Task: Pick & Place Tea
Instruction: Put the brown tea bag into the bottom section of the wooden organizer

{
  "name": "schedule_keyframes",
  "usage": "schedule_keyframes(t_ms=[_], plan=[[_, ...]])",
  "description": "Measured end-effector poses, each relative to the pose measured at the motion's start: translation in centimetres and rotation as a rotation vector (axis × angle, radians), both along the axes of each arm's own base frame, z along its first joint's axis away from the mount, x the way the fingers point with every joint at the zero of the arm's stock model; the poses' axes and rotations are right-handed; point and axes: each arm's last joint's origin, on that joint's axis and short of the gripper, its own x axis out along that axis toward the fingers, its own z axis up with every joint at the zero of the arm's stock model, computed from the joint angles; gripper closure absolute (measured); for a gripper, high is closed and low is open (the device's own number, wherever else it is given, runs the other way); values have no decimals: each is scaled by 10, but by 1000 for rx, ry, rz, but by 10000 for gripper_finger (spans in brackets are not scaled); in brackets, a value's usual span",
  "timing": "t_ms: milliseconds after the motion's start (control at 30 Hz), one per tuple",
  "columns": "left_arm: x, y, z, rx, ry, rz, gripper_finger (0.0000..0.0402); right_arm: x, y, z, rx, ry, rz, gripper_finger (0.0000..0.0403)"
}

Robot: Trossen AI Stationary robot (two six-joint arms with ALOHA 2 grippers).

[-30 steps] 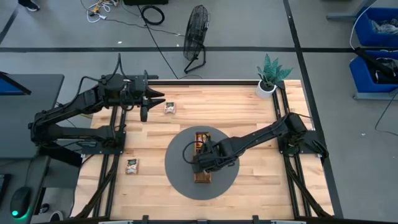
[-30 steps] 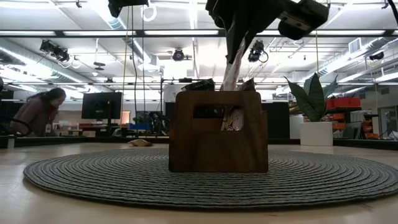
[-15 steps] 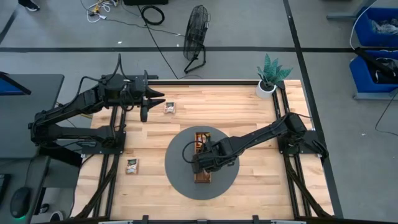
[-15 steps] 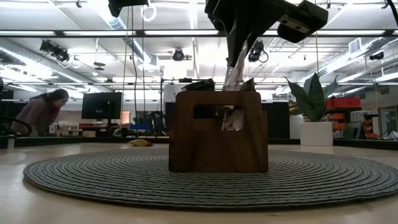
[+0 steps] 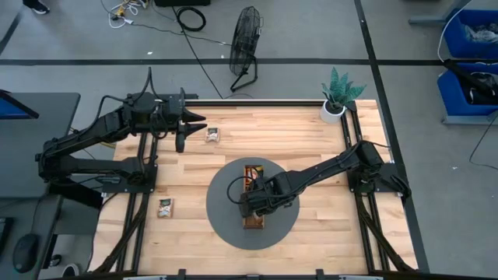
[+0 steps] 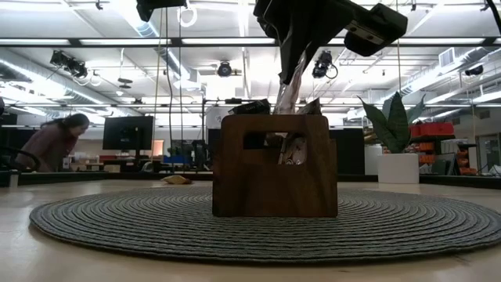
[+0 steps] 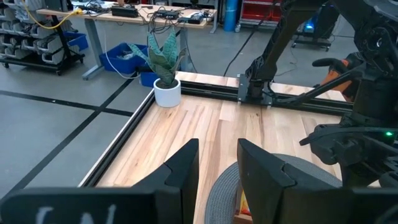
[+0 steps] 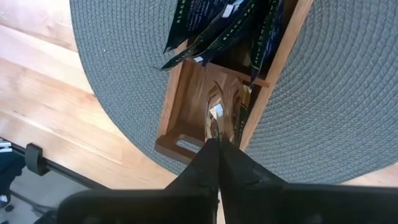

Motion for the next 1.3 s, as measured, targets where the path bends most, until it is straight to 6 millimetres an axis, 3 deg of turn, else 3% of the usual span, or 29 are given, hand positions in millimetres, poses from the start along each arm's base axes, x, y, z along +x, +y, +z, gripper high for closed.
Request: schedule_keyframes(t_ms=[667,967,1300], plan=[[0,0,0,-1,0,0,289,-1,-1,3,-31,-15,35,276],[0,0,-3,-102,11,25,289,-11,-12,41,-210,-186,87,264],[-4,-1,-14,-197,105,49,289,-27,-42,83,-491,-303,260,264]])
